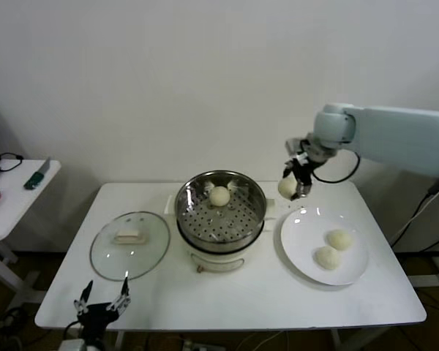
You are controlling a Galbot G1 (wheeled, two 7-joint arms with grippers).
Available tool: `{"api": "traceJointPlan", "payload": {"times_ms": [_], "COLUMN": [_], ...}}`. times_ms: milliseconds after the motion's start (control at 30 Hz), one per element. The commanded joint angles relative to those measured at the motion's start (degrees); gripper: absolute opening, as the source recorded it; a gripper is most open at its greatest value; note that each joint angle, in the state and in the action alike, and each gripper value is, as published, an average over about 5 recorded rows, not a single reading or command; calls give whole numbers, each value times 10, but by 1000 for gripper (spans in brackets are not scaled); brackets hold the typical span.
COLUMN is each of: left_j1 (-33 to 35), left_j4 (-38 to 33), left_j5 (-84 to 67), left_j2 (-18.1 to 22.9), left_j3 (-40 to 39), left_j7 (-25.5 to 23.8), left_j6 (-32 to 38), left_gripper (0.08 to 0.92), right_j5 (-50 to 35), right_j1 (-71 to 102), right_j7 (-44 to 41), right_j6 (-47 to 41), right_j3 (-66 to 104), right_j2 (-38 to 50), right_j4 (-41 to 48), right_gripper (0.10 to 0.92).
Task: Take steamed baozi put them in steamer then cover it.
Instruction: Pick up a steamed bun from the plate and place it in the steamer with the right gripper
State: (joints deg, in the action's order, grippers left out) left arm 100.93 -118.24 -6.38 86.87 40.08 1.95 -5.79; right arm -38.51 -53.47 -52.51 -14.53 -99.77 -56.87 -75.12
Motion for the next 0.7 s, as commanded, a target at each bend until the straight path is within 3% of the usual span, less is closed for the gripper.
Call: {"api": "traceJointPlan", "payload": {"times_ms": [33,367,700], "left_j1": [2,-2,-1], "left_j4": [-7,-11,-10], "left_j5": [-2,-5,-5], "left_j2": [-2,-4,-7], "left_j3": [0,3,7], "left_j7": [0,-1,-1], "left_j6": [-3,-8,-9], "left_gripper": [823,823,823], "right_j5": [-93,-86,-51], "right_j1": [-70,44,139], "right_j7": [12,60,74], "right_j6": [-22,-54,-59], "right_j3": [19,36,48], "right_j2": [-116,-227,-284], "right_j4": [-29,14,114], "right_gripper": [738,738,738]}}
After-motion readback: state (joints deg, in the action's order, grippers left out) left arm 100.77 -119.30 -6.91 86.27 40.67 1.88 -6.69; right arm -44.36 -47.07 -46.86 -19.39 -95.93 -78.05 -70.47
